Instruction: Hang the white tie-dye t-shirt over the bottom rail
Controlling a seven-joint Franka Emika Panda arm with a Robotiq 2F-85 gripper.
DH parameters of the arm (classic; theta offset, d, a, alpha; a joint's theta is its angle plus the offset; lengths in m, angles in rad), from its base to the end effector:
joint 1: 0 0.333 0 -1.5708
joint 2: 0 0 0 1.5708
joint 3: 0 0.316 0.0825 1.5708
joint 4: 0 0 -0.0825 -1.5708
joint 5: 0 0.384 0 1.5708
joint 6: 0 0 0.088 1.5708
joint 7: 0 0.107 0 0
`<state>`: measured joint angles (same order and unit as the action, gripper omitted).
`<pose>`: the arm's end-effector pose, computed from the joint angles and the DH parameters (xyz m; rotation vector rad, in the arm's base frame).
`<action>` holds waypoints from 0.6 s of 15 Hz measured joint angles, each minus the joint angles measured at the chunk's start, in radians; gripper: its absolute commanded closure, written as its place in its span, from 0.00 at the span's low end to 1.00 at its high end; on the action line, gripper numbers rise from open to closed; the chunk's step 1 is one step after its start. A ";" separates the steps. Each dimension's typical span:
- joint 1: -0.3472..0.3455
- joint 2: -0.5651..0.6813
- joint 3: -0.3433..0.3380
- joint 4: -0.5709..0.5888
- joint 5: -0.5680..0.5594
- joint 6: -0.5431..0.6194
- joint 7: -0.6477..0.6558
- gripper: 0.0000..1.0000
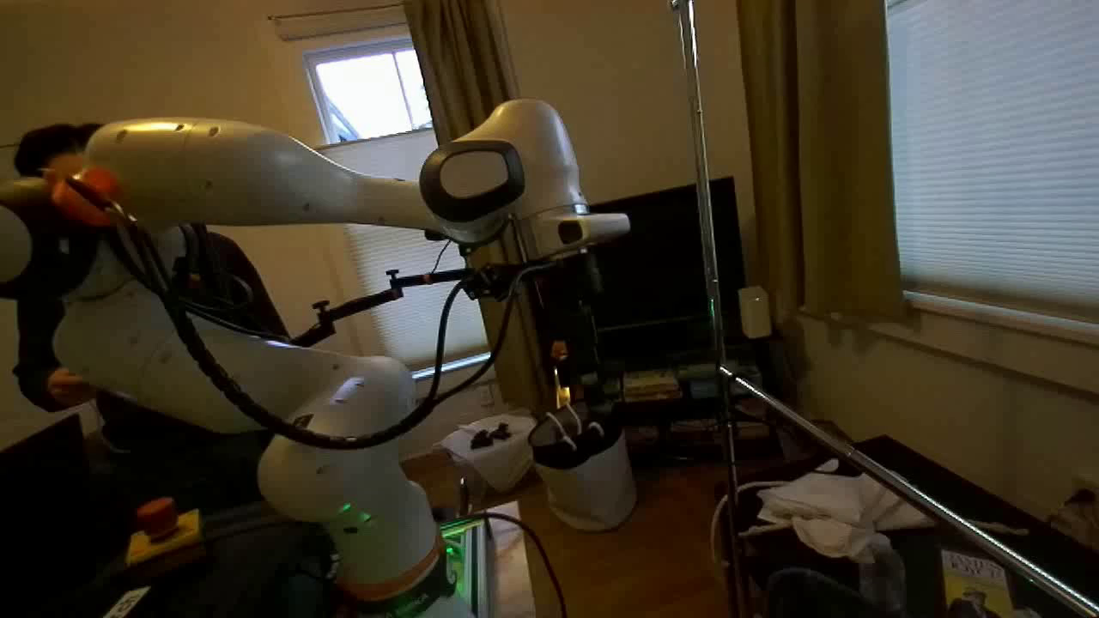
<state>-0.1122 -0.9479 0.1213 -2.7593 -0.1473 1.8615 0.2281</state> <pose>0.2779 -0.0092 0.4708 2.8859 -0.3302 0.0976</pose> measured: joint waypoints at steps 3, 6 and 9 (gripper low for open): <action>0.000 0.003 0.000 -0.011 0.000 0.000 0.000 0.00; 0.000 0.008 0.000 -0.011 0.000 0.000 0.000 0.00; 0.000 0.008 0.000 -0.010 0.000 0.000 0.000 0.00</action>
<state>-0.1122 -0.9400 0.1212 -2.7691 -0.1473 1.8614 0.2281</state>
